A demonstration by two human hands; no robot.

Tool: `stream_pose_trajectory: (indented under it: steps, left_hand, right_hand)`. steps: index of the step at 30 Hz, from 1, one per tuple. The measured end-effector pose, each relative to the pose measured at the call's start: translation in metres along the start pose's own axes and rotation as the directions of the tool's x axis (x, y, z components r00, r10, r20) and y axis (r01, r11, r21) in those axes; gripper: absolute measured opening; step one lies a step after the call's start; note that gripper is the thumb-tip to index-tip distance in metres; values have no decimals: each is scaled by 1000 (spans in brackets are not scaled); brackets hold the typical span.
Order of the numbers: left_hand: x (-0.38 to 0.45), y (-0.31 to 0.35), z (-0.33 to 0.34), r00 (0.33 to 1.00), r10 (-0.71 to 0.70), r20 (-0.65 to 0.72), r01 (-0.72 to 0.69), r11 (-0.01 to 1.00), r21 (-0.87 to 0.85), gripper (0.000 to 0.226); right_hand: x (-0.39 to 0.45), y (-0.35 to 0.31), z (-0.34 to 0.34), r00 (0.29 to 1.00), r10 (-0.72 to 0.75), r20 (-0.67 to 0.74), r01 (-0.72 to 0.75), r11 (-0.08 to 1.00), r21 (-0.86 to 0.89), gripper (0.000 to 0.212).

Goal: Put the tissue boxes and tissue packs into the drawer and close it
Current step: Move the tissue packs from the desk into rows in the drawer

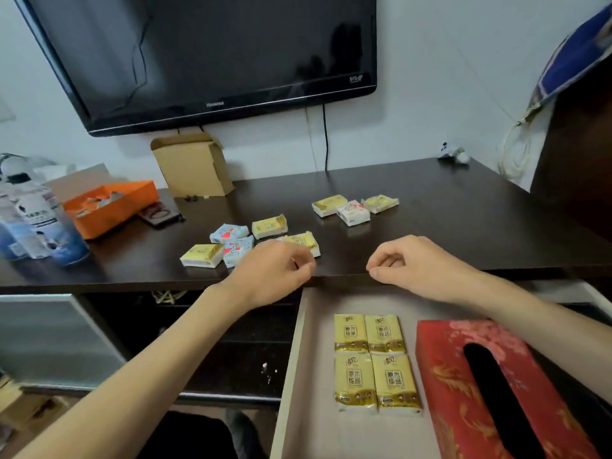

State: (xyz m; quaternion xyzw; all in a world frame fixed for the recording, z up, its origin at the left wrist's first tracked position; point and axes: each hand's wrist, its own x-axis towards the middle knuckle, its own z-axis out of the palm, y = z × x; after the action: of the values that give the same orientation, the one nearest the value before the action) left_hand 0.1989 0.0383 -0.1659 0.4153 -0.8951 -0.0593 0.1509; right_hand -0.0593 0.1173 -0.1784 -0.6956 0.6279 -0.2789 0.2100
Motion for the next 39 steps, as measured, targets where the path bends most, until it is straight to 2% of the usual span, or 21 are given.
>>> stream_pose_trajectory:
  steps: [3,8,12,14,16,20,24,28,32,35,37,39]
  left_hand:
    - [22,-31,-6,986,-112,-126,104,992,-73,21]
    - [69,-79,-10,955,-271,-118,261,961,-91,25]
    - [106,-105,-5,948,-317,-14,316,948,-21,37]
    - [117,-111,2,940,-334,74,333,943,19,33]
    - [125,-110,8,944,-311,113,310,950,29,30]
    - [136,-94,14,964,-239,116,252,960,-123,32]
    - [142,-67,19,977,-173,124,195,960,-199,27]
    - [138,-35,23,981,-6,195,50,974,-221,33]
    - [123,-10,34,964,175,200,-113,951,-288,30]
    - [111,-1,34,981,181,72,-158,956,-246,26]
    - [104,-1,29,992,120,-23,-122,980,-160,43]
    - [98,0,26,999,29,18,-25,985,-168,75]
  right_hand:
    - [27,-7,9,1000,-21,-24,23,996,88,9]
    - [79,-31,41,990,-136,-26,137,990,15,27]
    - [115,-38,65,969,-243,36,245,950,-196,36]
    - [122,-33,69,963,-258,71,268,922,-280,34]
    - [121,-25,66,965,-255,70,263,910,-320,31]
    - [104,-3,44,980,-200,2,186,908,-376,23]
    - [75,21,16,989,-147,-33,119,899,-422,18]
    - [47,41,-13,993,-106,-52,69,879,-472,19]
    - [34,50,-27,995,-84,-50,58,920,-387,27]
    - [34,55,-22,986,-122,-112,85,954,-288,30]
    - [39,59,-20,990,-112,-85,83,954,-290,48]
    - [46,61,-19,999,-39,4,39,969,-245,72]
